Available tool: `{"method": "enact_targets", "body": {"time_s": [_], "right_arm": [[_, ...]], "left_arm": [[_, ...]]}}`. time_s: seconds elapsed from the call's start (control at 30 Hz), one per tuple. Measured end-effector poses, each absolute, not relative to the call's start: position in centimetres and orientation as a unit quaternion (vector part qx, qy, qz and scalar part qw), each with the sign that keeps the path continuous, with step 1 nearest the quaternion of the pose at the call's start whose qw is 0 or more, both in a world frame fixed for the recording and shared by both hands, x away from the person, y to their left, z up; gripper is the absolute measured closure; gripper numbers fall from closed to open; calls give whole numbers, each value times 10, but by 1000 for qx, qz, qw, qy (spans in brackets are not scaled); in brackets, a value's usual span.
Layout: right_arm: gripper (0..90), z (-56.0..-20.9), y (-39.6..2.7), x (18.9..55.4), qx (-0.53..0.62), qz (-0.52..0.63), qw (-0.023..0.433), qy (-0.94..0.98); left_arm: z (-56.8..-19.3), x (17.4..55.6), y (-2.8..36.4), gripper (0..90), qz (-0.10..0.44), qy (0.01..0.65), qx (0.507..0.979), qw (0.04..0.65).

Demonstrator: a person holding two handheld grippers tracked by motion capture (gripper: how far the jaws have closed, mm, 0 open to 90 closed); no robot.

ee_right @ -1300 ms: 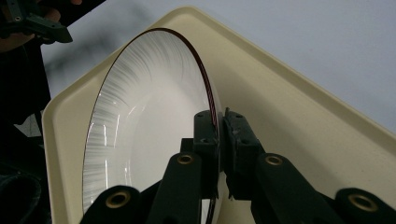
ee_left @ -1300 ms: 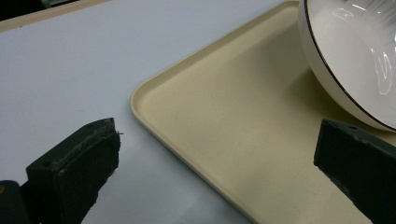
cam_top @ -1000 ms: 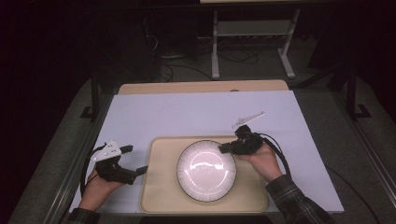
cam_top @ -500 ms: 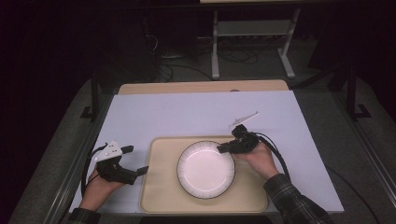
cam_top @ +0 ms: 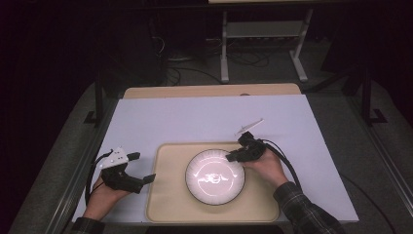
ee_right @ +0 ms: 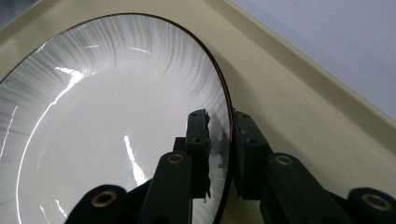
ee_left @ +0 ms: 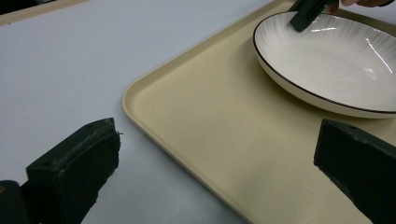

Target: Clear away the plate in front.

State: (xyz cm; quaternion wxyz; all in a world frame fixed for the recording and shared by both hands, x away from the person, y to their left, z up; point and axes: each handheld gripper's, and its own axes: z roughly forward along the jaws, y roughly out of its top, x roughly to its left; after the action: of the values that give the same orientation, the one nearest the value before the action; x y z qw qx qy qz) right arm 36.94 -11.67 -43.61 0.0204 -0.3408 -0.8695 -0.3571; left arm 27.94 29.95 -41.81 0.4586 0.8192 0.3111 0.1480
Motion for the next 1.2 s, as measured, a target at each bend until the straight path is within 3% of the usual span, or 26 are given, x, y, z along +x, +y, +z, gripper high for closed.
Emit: {"method": "enact_targets", "body": {"time_s": [0.07, 0.17, 0.23, 0.27, 0.3, 0.4, 0.87, 1.2], "right_arm": [[756, -436, -116, 369, -336, -354, 14, -873], [652, -432, -117, 366, -337, -359, -1, -870], [538, -429, -120, 366, -340, -371, -6, -864], [439, -426, -123, 365, -348, -376, -13, -859], [439, -426, -123, 365, -348, -376, -13, -859], [248, -420, -131, 364, -356, -388, -26, -850], [16, -393, -168, 336, -358, -431, -131, -818], [1, -390, -198, 312, -366, -457, -162, -794]], "left_arm": [[-418, 279, 299, 0, 147, 311, 820, 458], [-419, 279, 299, 0, 146, 310, 820, 458], [-419, 279, 299, 0, 146, 309, 821, 457], [-419, 279, 299, 0, 146, 310, 821, 458], [-419, 279, 299, 0, 146, 310, 821, 458], [-418, 279, 299, 0, 147, 308, 822, 457], [-418, 279, 300, 0, 145, 309, 821, 458], [-418, 279, 300, 0, 144, 310, 820, 459]]}}
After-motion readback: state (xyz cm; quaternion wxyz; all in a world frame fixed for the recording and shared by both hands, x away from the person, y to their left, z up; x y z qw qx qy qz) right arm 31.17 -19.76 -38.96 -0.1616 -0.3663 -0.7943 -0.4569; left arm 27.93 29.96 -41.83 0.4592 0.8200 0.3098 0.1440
